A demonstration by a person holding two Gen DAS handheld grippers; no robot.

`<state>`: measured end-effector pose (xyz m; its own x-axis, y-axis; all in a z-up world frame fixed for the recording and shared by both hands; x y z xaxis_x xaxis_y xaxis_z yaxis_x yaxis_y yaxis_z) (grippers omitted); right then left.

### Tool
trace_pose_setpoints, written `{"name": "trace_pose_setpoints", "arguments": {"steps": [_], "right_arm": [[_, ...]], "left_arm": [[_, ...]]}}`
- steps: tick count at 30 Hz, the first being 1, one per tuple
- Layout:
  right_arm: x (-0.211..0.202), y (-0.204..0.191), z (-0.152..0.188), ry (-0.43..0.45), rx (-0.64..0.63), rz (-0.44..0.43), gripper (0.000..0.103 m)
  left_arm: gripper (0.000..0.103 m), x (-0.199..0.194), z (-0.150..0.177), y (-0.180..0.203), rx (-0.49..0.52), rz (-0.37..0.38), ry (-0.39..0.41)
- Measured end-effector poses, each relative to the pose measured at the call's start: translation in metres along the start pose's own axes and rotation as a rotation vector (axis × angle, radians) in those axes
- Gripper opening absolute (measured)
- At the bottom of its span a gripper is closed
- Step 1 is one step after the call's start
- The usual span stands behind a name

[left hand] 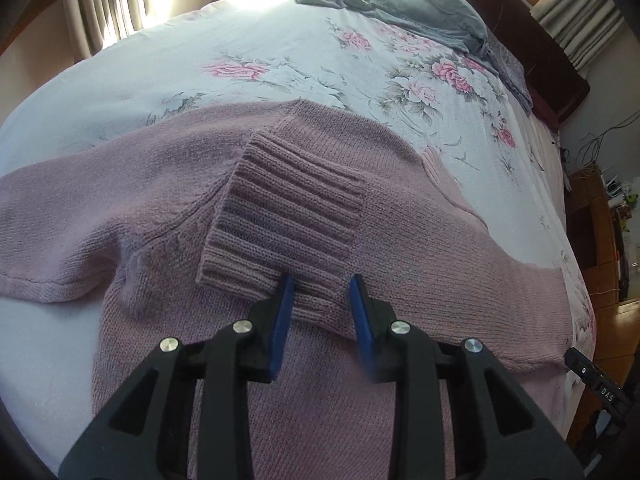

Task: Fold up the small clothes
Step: 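Grasp the other sleeve cuff with the left gripper and fold it across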

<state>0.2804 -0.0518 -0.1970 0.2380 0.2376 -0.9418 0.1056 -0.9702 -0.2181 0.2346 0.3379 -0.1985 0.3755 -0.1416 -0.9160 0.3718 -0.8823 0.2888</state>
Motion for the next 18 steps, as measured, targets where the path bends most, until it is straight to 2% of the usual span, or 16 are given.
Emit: {"name": "trace_pose_setpoints", "arguments": {"steps": [3,6,7,9,11,13,18], "right_arm": [[0.004,0.001,0.003,0.014,0.010,-0.006,0.039],[-0.013,-0.006,0.002,0.044,0.006,-0.005,0.041],[-0.023,-0.009,0.002,0.065,0.005,-0.016,0.043],[-0.043,-0.023,0.004,0.102,-0.009,-0.042,0.044],[-0.060,-0.040,0.011,0.127,-0.042,-0.067,0.049],[-0.069,-0.061,0.019,0.134,-0.086,-0.078,0.055],[-0.062,-0.110,0.046,0.107,-0.177,-0.100,0.056]], "left_arm": [[0.029,-0.002,-0.001,-0.003,-0.010,0.029,-0.003],[0.030,-0.021,-0.003,-0.011,-0.039,0.076,0.001],[0.032,-0.031,-0.002,-0.017,-0.045,0.086,0.017],[0.045,-0.052,0.001,-0.034,-0.053,0.097,0.052],[0.047,-0.069,0.008,-0.063,-0.076,0.088,0.066],[0.049,-0.079,0.015,-0.103,-0.107,0.042,0.067],[0.051,-0.098,0.037,-0.226,-0.271,-0.068,0.068]]}}
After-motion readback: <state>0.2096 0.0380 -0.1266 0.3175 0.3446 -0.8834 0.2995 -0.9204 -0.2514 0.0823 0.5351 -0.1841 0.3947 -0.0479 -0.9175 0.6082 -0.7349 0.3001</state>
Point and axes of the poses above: each gripper's, at about its wrist camera, not at the fingertips, and x roughly the way its jaws point, y to its right, z to its underside, the point moved 4 cm from there along x, roughly the way its jaws point, and after that the axes turned 1 degree about x, right-handed, at the moved point
